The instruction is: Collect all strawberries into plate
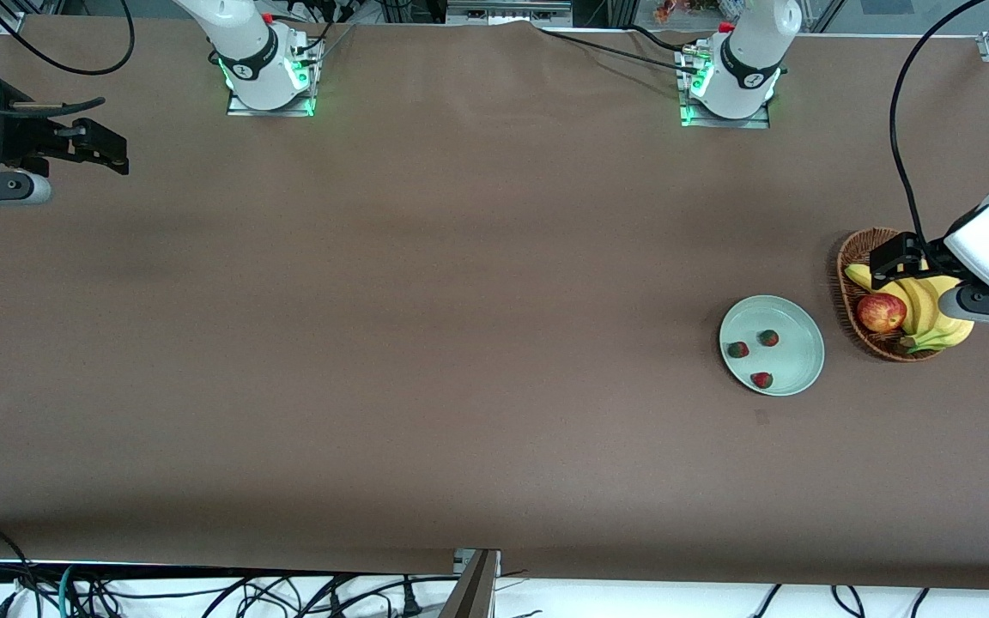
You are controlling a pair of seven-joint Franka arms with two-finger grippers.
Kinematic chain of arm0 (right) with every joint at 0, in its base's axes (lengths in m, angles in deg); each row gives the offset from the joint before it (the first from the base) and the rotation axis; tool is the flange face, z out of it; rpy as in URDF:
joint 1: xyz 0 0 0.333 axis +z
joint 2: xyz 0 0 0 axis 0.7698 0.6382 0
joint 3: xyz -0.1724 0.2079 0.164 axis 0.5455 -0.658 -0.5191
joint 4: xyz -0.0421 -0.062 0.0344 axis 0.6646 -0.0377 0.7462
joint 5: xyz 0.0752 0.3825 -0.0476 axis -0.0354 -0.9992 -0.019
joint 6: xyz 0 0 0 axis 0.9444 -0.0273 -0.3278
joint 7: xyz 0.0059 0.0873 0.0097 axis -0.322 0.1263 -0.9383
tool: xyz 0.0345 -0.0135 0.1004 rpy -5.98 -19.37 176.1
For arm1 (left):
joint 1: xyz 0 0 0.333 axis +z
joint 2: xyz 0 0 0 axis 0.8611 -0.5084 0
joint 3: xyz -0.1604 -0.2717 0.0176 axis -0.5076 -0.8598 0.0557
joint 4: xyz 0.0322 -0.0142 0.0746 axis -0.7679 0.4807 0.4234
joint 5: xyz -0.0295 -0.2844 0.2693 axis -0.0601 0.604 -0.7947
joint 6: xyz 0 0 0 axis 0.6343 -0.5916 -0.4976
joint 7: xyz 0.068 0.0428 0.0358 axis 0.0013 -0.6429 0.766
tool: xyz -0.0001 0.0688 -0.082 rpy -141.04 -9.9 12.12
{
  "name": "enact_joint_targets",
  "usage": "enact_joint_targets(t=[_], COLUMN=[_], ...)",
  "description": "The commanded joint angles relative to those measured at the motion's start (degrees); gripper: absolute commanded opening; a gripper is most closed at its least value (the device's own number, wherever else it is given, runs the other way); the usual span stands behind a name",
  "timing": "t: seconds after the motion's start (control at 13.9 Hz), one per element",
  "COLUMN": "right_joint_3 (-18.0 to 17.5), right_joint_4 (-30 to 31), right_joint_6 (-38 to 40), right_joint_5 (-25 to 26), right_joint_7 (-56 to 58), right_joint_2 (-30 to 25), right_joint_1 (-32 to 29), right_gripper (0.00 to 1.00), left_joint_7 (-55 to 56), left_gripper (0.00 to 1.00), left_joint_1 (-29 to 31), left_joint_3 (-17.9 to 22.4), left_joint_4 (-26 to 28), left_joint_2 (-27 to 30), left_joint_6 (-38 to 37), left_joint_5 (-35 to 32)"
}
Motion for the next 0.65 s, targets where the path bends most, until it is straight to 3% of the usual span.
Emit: enact_joint_targets(t=[0.0, 0.07, 0.14, 0.22, 0.58], right_joint_3=[-0.55, -0.55, -0.55, -0.55, -0.55], right_joint_4=[-0.11, -0.11, -0.11, -0.11, -0.11], right_joint_6=[0.30, 0.30, 0.30, 0.30, 0.30], right_joint_5=[0.48, 0.48, 0.48, 0.48, 0.40], right_joint_7=[0.71, 0.71, 0.71, 0.71, 0.80], right_joint_2=[-0.23, -0.23, -0.23, -0.23, -0.23], right_joint_1=[-0.41, -0.41, -0.41, -0.41, -0.41], right_gripper=[1.00, 1.00, 1.00, 1.00, 1.00], left_joint_7=[2.58, 3.64, 5.48, 7.93, 7.87], left_gripper=[1.00, 1.00, 1.00, 1.00, 1.00], left_joint_1=[-1.71, -3.63, -6.00, -8.11, -8.57], left_joint_3=[3.80, 4.96, 6.45, 8.03, 8.39], left_joint_4=[15.16, 20.36, 22.24, 22.00, 21.12], left_joint_2=[11.90, 15.87, 17.65, 17.49, 16.52], left_joint_6=[3.71, 4.34, 4.52, 4.52, 4.87], left_joint_5=[4.14, 5.63, 5.74, 6.00, 6.09])
